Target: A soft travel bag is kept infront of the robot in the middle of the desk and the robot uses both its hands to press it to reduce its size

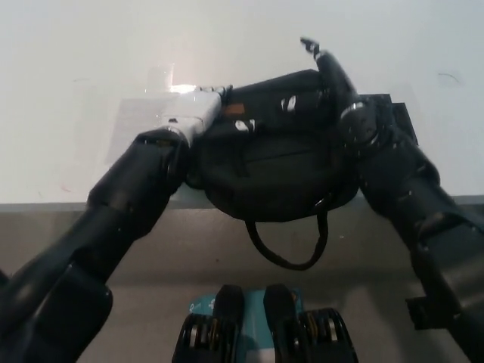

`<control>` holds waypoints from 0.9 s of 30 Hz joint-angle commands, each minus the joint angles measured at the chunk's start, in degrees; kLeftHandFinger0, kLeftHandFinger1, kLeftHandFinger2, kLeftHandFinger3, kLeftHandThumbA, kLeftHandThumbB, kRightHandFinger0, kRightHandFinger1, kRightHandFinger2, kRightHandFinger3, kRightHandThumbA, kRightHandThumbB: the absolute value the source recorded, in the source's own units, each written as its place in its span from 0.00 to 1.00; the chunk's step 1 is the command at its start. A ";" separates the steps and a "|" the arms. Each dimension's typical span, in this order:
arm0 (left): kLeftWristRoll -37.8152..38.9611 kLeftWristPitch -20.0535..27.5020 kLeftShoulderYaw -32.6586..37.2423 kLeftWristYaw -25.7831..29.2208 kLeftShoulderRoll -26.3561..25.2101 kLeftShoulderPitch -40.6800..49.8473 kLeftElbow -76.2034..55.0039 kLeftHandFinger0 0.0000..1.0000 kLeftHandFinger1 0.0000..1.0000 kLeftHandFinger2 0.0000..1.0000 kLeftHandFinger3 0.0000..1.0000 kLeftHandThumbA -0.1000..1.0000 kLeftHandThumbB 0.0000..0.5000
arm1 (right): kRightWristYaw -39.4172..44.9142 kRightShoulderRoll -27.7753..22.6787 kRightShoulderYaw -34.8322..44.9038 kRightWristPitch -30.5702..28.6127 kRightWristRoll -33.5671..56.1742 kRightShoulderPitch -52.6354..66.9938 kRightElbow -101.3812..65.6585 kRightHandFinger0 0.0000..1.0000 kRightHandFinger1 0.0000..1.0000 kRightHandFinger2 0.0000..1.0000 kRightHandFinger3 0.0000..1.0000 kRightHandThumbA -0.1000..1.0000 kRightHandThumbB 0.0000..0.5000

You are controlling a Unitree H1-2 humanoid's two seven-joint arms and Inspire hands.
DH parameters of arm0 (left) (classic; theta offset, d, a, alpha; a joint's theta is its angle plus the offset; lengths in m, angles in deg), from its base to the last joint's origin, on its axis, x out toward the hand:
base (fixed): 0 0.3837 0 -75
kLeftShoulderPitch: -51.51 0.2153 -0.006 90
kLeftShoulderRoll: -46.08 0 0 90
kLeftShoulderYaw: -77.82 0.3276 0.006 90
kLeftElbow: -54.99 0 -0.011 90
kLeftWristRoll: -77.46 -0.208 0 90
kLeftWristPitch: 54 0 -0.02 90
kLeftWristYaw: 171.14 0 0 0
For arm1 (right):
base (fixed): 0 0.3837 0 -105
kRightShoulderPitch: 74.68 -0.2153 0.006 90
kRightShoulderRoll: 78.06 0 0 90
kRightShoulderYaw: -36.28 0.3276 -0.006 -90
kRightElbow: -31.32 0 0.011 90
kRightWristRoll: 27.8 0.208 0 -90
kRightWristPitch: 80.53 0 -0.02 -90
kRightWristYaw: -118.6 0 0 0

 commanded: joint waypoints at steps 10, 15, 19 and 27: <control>5.53 -0.83 -10.58 -1.73 -5.92 -12.79 -8.76 1.00 1.00 1.00 1.00 1.00 0.23 | 2.98 -2.98 1.61 3.66 1.46 -12.17 -7.83 1.00 1.00 1.00 1.00 1.00 0.35; 5.71 -0.15 -12.56 -3.77 -8.50 -14.89 -12.75 1.00 1.00 1.00 1.00 1.00 0.27 | 5.44 -5.80 2.58 6.71 1.29 -11.54 -18.99 1.00 1.00 1.00 1.00 1.00 0.34; 8.74 0.61 -16.02 -6.16 -10.51 -11.38 -21.27 1.00 1.00 1.00 1.00 1.00 0.33 | 9.16 -8.43 4.40 9.31 2.85 -7.44 -32.27 1.00 1.00 1.00 1.00 1.00 0.45; 20.83 -7.54 -24.36 -16.48 -9.96 0.71 -52.29 1.00 1.00 1.00 1.00 1.00 0.44 | 12.92 -12.91 9.92 15.17 8.65 5.62 -68.39 1.00 1.00 1.00 1.00 1.00 0.44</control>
